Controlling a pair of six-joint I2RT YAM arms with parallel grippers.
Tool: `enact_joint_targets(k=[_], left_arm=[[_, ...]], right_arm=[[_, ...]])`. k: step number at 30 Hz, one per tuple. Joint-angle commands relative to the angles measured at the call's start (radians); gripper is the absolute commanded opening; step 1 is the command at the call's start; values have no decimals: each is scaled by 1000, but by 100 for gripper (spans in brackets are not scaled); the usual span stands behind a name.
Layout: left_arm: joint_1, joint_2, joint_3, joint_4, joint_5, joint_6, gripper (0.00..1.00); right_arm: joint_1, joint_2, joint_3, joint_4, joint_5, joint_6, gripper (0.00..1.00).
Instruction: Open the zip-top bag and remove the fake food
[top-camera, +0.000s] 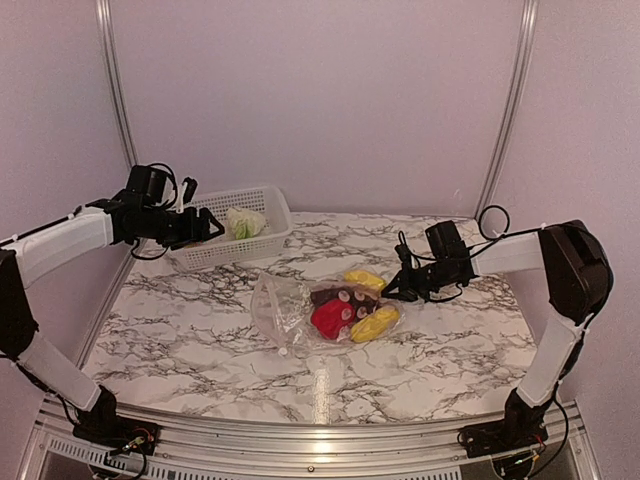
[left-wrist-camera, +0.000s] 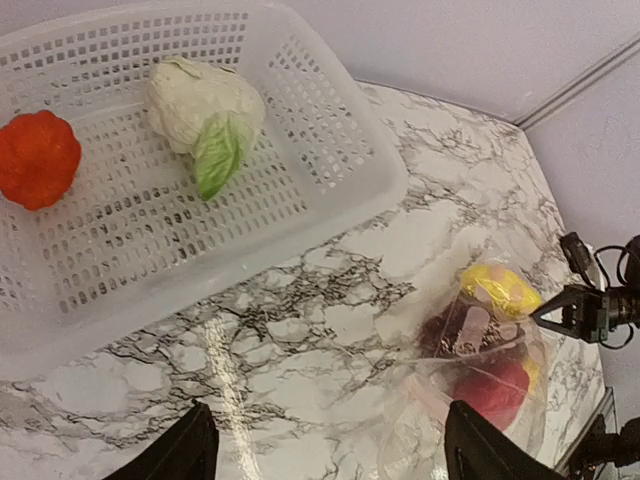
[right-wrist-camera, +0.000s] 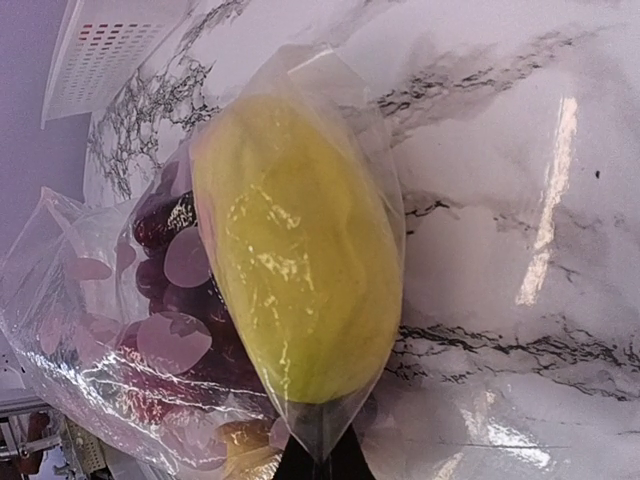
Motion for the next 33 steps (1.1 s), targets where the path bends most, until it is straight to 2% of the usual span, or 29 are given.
enact_joint_targets(k=[1,5,8,14,20,24,33], left_arm=[[-52,-118,-257,104,246,-70,70],[-166,-214,-444,257,284,-205,55],[-233,-188,-491,338,276,-268,43],[-300,-69,-489,484,270,-331,35],[-342,112,-384,544,281,-334,29],[-382,221,-306,601,307,-349,33],[-505,420,-174,712,390,-346,61]], right_arm=[[-7,-23,-8,36,-21,-11,0],[-6,-34,-29,47,-33,-8,0],[-3,-40,-47,59,-37,-5,0],[12,-43,-65,69,-32,-5,0],[29,-43,-66,66,-25,-2,0],[47,-43,-67,62,-14,-1,0],[95,-41,-79,64,13,17,0]])
